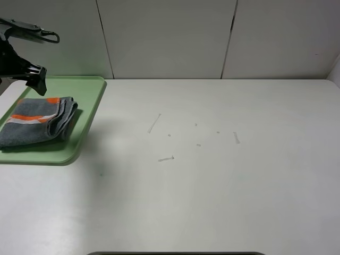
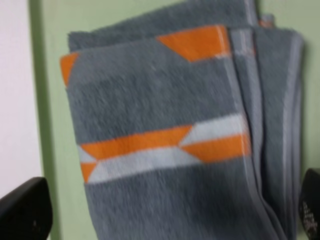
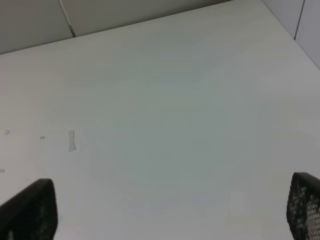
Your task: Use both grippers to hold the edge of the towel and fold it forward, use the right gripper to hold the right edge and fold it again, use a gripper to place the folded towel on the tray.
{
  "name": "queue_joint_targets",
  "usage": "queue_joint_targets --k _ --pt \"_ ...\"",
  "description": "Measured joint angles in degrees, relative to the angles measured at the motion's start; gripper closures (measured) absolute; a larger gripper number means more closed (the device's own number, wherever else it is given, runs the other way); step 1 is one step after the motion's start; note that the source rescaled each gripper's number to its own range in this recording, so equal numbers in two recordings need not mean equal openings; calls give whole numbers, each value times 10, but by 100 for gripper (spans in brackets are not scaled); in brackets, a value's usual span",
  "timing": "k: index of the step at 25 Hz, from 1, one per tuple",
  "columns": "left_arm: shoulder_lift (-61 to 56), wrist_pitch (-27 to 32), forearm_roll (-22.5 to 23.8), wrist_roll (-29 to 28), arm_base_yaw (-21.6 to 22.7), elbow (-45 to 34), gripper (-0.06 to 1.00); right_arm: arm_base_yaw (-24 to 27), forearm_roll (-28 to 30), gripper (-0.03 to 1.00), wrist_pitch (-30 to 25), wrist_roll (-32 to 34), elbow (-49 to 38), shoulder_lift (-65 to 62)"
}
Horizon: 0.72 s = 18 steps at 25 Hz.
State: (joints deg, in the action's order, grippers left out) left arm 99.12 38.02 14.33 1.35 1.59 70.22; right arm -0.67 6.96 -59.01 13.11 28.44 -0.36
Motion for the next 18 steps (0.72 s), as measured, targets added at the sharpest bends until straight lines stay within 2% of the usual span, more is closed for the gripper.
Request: queue_joint_targets --k 7,18 --pt "-108 1 -50 26 -12 -99 -6 0 0 -3 0 0 0 0" --pt "-349 20 -81 28 -21 -296 -6 0 0 -3 0 0 0 0"
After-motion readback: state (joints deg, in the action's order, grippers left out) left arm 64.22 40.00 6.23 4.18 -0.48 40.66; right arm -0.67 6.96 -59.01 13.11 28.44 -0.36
